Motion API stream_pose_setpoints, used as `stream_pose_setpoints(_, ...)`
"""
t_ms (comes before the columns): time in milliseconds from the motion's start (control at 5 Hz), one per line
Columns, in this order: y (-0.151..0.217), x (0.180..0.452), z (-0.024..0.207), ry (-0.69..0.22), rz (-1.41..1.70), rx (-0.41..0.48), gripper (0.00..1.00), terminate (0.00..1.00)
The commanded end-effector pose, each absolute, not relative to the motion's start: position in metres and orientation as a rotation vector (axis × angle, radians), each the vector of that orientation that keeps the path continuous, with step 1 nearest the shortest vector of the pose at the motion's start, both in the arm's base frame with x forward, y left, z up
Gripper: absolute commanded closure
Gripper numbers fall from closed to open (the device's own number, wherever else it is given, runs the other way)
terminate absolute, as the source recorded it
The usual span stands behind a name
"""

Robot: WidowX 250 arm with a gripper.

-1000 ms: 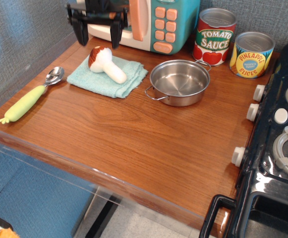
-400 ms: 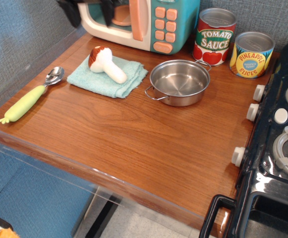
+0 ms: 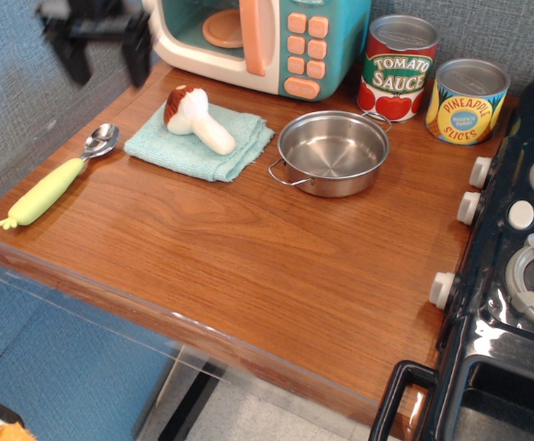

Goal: Move the spoon to the front right corner of the table

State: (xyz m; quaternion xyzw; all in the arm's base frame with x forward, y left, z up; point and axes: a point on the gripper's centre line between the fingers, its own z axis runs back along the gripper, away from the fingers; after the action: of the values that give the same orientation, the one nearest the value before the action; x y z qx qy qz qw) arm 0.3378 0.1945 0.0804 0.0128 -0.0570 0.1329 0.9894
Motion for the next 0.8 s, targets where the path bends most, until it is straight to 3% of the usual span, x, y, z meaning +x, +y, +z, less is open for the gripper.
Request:
stream_pose_setpoints(0, 0.219, 0.295, 0.066, -0.116, 0.14, 0.145, 0.0, 0.0)
stream_pose_setpoints(400, 0.223, 0.268, 0.039, -0.059, 0.137, 0.174, 0.0, 0.0)
stream_pose_setpoints(600, 0.224, 0.267, 0.023, -0.016, 0.16, 0.179, 1.0, 0.0)
